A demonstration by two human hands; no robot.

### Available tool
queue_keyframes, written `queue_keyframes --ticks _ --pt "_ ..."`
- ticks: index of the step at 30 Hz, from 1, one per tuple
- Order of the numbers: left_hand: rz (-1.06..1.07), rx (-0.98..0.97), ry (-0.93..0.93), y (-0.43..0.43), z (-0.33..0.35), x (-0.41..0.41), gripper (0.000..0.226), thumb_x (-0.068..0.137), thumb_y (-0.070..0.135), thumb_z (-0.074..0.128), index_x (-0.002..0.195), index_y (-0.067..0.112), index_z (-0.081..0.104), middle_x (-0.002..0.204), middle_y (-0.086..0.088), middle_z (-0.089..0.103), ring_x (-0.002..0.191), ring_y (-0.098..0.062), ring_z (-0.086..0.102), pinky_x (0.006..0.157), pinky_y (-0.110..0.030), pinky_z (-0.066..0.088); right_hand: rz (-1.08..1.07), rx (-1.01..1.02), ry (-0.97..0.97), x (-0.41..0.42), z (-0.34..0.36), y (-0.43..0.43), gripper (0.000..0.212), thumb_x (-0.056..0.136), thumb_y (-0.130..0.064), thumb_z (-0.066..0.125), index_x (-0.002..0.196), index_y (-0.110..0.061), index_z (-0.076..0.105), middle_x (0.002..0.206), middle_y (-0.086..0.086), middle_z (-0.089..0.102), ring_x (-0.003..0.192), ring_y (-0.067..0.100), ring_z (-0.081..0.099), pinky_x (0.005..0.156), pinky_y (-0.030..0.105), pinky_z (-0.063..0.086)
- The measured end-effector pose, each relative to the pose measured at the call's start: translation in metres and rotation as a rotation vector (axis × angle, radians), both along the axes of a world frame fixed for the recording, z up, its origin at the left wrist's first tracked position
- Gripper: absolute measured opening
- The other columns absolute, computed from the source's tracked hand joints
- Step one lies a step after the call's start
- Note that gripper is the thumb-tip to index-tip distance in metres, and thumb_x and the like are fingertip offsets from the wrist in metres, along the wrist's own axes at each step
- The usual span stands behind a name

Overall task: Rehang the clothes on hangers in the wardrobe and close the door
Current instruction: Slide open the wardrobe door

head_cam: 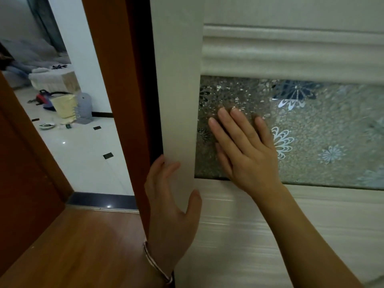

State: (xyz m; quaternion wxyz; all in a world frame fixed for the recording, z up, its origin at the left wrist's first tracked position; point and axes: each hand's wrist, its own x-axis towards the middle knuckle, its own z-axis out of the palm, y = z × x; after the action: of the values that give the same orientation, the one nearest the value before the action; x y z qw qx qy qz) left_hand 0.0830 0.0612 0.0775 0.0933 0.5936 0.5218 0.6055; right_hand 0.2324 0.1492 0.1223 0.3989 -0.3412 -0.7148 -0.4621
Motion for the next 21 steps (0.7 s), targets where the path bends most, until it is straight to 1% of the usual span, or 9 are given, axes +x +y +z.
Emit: queue_keyframes --ticks 2,4,7,8,10,12,15,18,21 --pt "-0.044 0.028 0.011 0.001 0.001 -0.001 0.044 0.069 0.039 0.053 0.111 0.040 0.039 0.130 0.013 0.034 0.119 0.021 0.028 0.099 0.001 0.029 0.000 -0.002 0.005 0.007 -0.001 -0.001 0.052 0.092 -0.022 0.048 0.142 -0.018 0.032 0.145 -0.002 0.034 0.145 0.007 0.006 0.116 0.033 0.015" --pt "-0.094 0.051 0.005 0.003 0.001 0.001 0.036 0.069 0.036 0.053 0.104 0.040 0.045 0.126 0.017 0.036 0.118 0.022 0.031 0.097 0.004 0.027 -0.023 0.010 0.009 0.019 -0.002 -0.002 0.054 0.092 -0.023 0.048 0.142 -0.019 0.030 0.146 -0.002 0.034 0.146 0.007 0.007 0.116 0.033 0.014" --pt "-0.185 0.079 0.005 0.007 0.001 0.005 0.029 0.072 0.032 0.053 0.098 0.044 0.049 0.123 0.029 0.037 0.118 0.020 0.037 0.096 0.003 0.030 -0.094 0.029 0.013 0.040 -0.004 -0.004 0.058 0.093 -0.025 0.047 0.146 -0.025 0.024 0.157 -0.006 0.016 0.146 0.009 0.009 0.117 0.034 0.013" --pt "-0.215 0.089 0.021 0.009 0.001 0.008 0.025 0.074 0.031 0.053 0.096 0.042 0.052 0.121 0.029 0.040 0.118 0.020 0.037 0.096 0.003 0.030 -0.107 0.029 0.032 0.047 -0.005 -0.006 0.057 0.094 -0.025 0.046 0.146 -0.025 0.024 0.158 -0.008 0.009 0.146 0.009 0.010 0.117 0.035 0.013" --pt "-0.274 0.112 0.045 0.014 0.001 0.018 0.017 0.075 0.029 0.053 0.091 0.035 0.057 0.116 0.026 0.046 0.118 0.022 0.037 0.095 0.004 0.030 -0.111 0.003 0.111 0.059 -0.007 -0.014 0.051 0.095 -0.024 0.043 0.144 -0.023 0.028 0.158 -0.011 0.007 0.145 0.009 0.013 0.117 0.039 0.014" --pt "-0.325 0.128 0.056 0.019 -0.001 0.032 0.014 0.076 0.027 0.053 0.087 0.031 0.060 0.113 0.025 0.051 0.117 0.023 0.039 0.095 0.004 0.030 -0.108 -0.045 0.221 0.067 -0.009 -0.023 0.044 0.097 -0.024 0.040 0.140 -0.017 0.033 0.155 -0.007 0.021 0.145 0.009 0.015 0.115 0.044 0.018" --pt "-0.423 0.139 0.095 0.024 -0.004 0.057 0.016 0.077 0.025 0.052 0.087 0.029 0.063 0.122 0.019 0.050 0.117 0.025 0.037 0.095 0.005 0.031 -0.112 -0.122 0.386 0.078 -0.009 -0.038 0.042 0.096 -0.029 0.039 0.134 -0.010 0.040 0.141 0.007 0.041 0.141 0.018 0.024 0.112 0.051 0.027" --pt "-0.561 0.132 0.123 0.028 -0.003 0.084 0.019 0.079 0.026 0.050 0.094 0.031 0.062 0.129 0.016 0.049 0.119 0.023 0.036 0.096 0.003 0.032 -0.146 -0.168 0.541 0.088 -0.005 -0.052 0.050 0.095 -0.039 0.040 0.129 -0.003 0.048 0.138 0.015 0.045 0.135 0.027 0.034 0.112 0.042 0.030" --pt "-0.674 0.155 0.182 0.035 -0.001 0.112 0.022 0.081 0.024 0.050 0.099 0.030 0.061 0.130 0.016 0.047 0.119 0.008 0.044 0.097 0.001 0.033 -0.207 -0.210 0.650 0.100 -0.001 -0.062 0.062 0.090 -0.049 0.046 0.125 0.001 0.052 0.133 0.015 0.050 0.127 0.026 0.042 0.109 0.035 0.034"
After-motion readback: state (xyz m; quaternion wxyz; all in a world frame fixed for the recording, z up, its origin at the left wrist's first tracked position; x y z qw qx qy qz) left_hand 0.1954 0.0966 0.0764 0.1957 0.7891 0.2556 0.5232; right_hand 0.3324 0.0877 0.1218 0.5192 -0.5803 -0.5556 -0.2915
